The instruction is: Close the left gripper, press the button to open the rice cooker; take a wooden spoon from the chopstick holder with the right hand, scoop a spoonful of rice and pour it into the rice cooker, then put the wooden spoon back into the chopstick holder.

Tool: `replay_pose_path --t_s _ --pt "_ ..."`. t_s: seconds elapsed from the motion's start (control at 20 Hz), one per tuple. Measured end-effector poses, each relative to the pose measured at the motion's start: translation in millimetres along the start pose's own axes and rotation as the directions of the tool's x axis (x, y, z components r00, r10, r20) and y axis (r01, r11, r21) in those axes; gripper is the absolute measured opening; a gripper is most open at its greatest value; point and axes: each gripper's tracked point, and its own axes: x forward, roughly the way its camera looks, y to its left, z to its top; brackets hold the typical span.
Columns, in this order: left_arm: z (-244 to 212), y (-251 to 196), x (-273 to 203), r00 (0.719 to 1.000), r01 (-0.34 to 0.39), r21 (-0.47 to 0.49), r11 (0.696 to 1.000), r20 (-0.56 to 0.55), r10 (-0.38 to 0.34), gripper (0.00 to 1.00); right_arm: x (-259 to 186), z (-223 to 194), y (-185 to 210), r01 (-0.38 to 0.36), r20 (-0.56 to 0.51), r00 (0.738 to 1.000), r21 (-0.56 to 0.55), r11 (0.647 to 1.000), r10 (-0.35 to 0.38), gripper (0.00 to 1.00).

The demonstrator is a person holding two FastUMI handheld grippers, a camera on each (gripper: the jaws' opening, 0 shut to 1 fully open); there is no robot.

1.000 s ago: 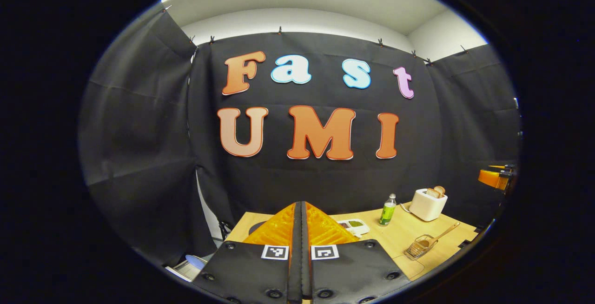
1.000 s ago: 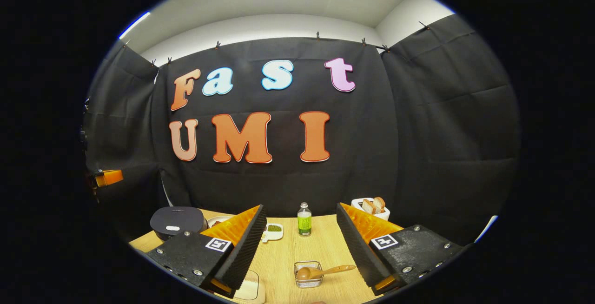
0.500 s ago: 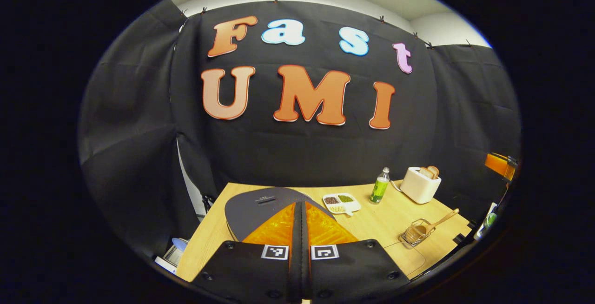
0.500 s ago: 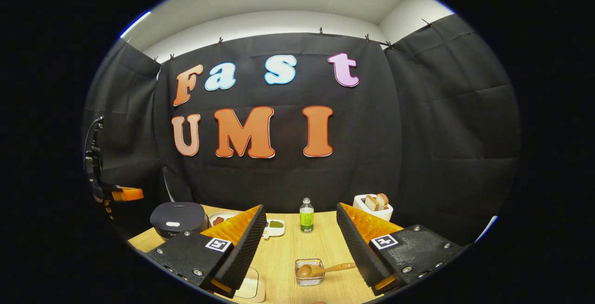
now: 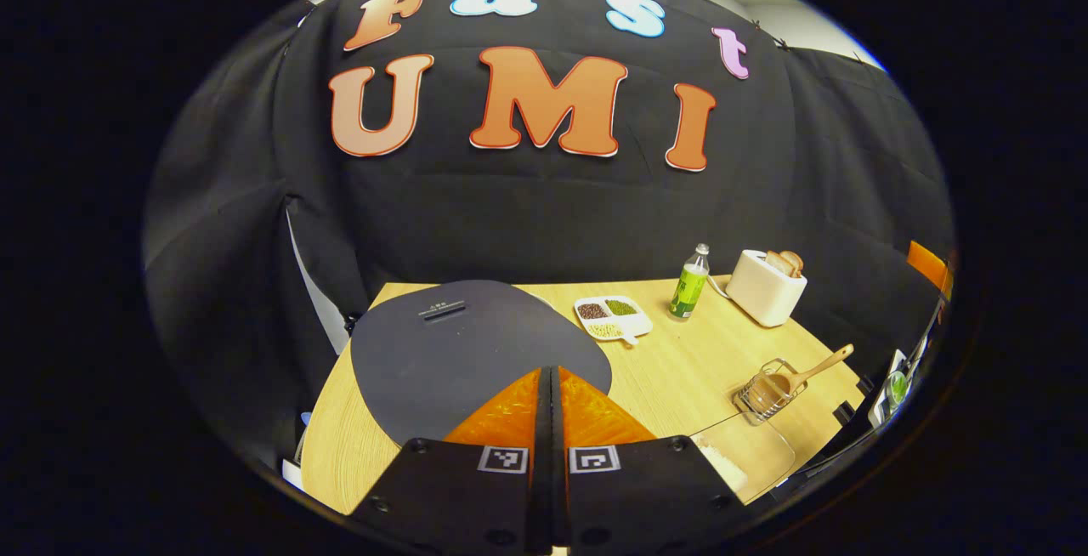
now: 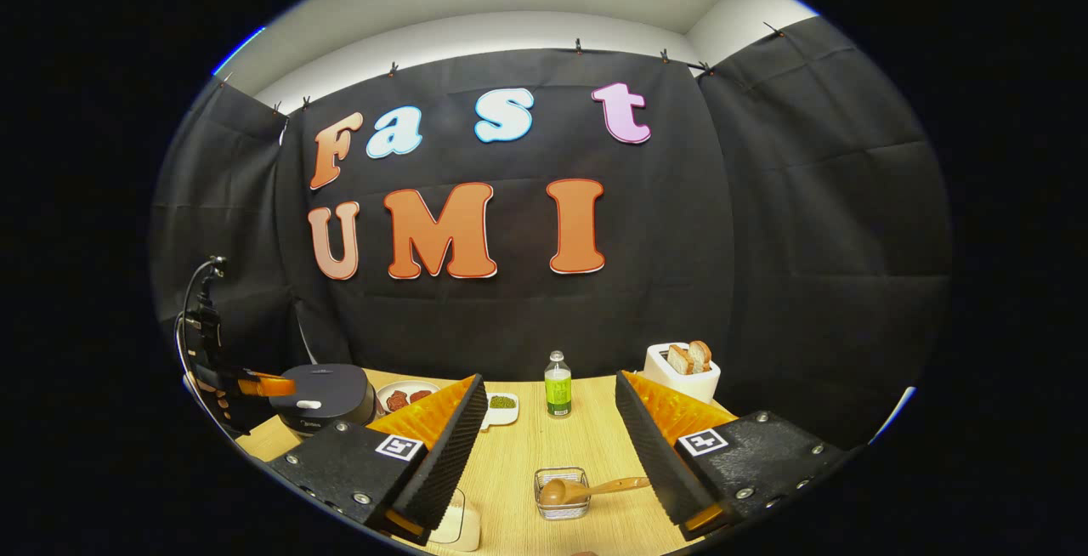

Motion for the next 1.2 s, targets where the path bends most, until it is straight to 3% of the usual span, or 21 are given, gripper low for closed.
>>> replay_pose_path --t_s 0.35,0.4,0.45,0.7,0.8,0.85,0.9,0.95,1.0,1.1,1.2 --pt "-19 0 1 0.996 -0.007 -0.016 1.000 -0.091 0.006 0.04 12 -16 -10 0.004 -0.029 1.000 0.028 1.000 -0.003 0.94" --pt "-16 -1 -1 0.997 -0.005 -0.019 1.000 -0.083 0.003 0.00 14 -17 -10 0.004 -0.031 1.000 0.028 1.000 -0.003 0.94" --pt "-18 0 3 0.997 -0.005 -0.021 1.000 -0.081 0.003 0.04 15 -19 -10 0.003 -0.034 0.999 0.028 1.000 -0.002 0.94" --pt "-22 4 1 0.995 0.012 0.044 0.999 -0.096 -0.008 0.05 19 -29 -1 -0.025 -0.058 0.998 0.042 0.999 0.028 0.94" --pt "-22 5 8 0.995 0.005 0.021 1.000 -0.101 -0.003 0.05 19 -32 0 -0.031 -0.061 0.998 0.046 0.998 0.034 0.94" --pt "-22 2 4 0.995 0.007 0.018 1.000 -0.095 -0.005 0.00 18 -35 2 -0.038 -0.066 0.997 0.048 0.998 0.041 0.94" --pt "-22 1 3 0.994 0.006 0.013 1.000 -0.107 -0.005 0.05 18 -34 4 -0.045 -0.064 0.997 0.049 0.998 0.048 0.94" --pt "-22 1 2 0.995 0.000 0.014 1.000 -0.098 0.001 0.00 17 -34 6 -0.049 -0.063 0.997 0.047 0.998 0.052 0.94" --pt "-20 3 4 0.996 -0.009 0.029 1.000 -0.088 0.011 0.05 16 -33 6 -0.051 -0.063 0.997 0.048 0.998 0.054 0.94" --pt "-11 9 5 0.998 -0.024 0.043 0.999 -0.064 0.027 0.00 12 -28 6 -0.055 -0.054 0.997 0.050 0.997 0.058 0.94" --pt "12 11 -3 0.999 -0.047 0.039 0.998 0.018 0.047 0.07 7 -19 4 -0.053 -0.036 0.998 0.046 0.998 0.055 0.94"
